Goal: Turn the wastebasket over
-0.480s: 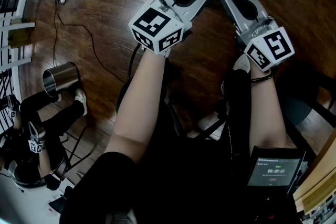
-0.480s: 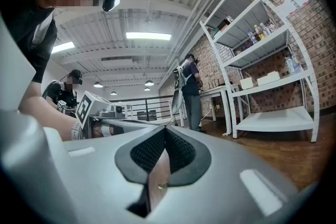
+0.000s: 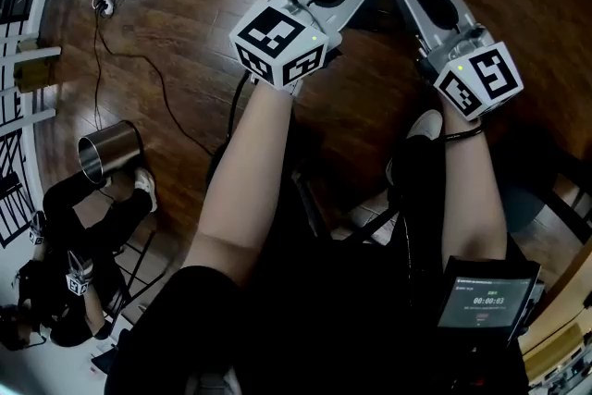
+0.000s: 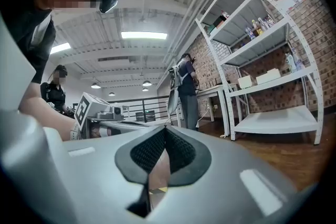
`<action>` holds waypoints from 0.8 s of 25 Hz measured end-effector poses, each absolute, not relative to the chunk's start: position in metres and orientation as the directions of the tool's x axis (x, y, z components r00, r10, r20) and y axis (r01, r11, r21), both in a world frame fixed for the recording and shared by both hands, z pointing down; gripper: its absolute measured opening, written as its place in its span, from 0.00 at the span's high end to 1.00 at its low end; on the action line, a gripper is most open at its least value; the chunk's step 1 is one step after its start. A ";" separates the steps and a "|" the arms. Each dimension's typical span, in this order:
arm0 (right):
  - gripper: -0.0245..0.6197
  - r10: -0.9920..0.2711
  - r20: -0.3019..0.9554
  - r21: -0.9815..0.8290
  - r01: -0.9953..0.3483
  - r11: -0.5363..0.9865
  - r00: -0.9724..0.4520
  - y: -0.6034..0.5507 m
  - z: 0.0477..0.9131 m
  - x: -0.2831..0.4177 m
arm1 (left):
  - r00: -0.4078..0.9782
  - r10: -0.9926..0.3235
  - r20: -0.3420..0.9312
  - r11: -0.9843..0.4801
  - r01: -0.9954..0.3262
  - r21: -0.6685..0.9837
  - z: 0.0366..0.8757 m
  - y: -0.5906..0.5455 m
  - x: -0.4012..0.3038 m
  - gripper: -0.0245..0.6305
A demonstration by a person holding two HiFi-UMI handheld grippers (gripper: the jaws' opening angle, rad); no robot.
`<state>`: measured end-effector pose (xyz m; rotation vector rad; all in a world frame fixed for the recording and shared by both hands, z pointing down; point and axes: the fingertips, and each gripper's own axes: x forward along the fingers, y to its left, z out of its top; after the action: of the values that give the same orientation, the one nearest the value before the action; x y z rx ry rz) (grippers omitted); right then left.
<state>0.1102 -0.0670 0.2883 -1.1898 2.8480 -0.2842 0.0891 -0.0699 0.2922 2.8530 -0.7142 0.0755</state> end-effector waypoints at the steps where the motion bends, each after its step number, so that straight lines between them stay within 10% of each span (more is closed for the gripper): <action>1: 0.95 -0.709 0.030 -0.182 -0.701 0.689 -0.705 -0.070 0.286 0.109 | 0.883 -0.460 0.094 -0.865 -0.469 0.179 0.290 -0.073 0.089 0.96; 20: 0.95 -0.698 0.045 -0.157 -0.695 0.702 -0.715 -0.142 0.292 0.100 | 0.876 -0.473 0.093 -0.857 -0.482 0.180 0.284 -0.130 0.075 0.96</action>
<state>0.1005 -0.1422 0.2924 -1.1789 2.8816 -0.2544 0.0750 -0.1297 0.2836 2.8492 -0.7337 0.0672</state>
